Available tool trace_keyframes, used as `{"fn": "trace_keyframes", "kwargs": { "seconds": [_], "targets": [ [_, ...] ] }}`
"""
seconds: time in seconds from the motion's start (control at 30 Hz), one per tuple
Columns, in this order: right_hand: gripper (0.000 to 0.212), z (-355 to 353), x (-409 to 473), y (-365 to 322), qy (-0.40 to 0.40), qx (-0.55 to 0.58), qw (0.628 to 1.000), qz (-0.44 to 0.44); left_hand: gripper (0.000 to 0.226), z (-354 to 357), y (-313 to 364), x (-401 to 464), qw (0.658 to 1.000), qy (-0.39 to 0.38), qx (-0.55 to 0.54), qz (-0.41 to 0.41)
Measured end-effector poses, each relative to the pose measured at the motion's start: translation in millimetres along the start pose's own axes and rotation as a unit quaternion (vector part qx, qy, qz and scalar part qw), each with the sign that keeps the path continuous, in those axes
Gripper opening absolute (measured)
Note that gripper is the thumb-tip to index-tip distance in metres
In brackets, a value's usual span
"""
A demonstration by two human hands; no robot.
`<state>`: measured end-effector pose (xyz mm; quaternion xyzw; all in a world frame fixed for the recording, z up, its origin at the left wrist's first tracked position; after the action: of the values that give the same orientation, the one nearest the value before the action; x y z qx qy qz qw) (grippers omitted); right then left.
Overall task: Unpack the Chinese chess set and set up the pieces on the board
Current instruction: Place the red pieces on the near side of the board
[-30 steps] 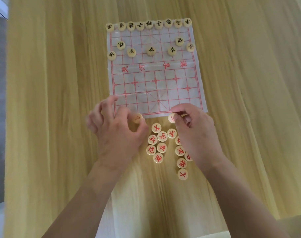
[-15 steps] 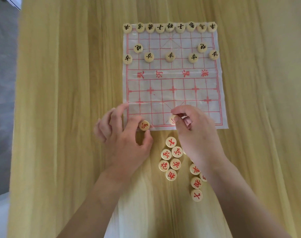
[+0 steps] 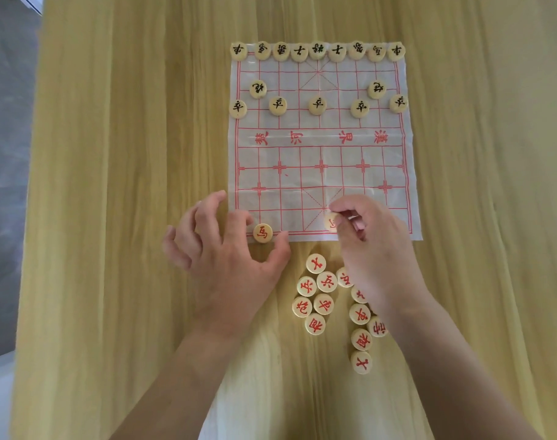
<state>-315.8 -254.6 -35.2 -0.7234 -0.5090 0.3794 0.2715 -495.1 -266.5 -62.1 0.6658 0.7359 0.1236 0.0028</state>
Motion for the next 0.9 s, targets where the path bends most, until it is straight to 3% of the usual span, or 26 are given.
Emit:
{"fn": "trace_keyframes", "kwargs": {
  "seconds": [0.33,0.63,0.9],
  "targets": [
    [0.019,-55,0,45,0.041,-0.048,0.997,0.044,0.022,-8,79,5,0.988,0.018,-0.088,0.129],
    [0.022,-55,2,52,0.021,-0.079,0.996,0.023,0.019,-2,75,15,0.99,-0.004,-0.079,0.113],
    [0.024,-63,-5,48,0.075,-0.084,0.994,-0.002,0.017,-5,74,14,0.989,-0.003,-0.092,0.114]
  ]
}}
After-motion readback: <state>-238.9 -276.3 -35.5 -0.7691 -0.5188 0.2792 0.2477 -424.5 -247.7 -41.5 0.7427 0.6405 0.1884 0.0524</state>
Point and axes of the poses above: each hand's wrist, its own x-axis towards the middle knuckle, its own z-axis out of the palm, y = z × x, the point moved 3 cm from there along x, towards the middle knuckle, and after that the axes turned 6 degrees about x, right-handed, at the moved point
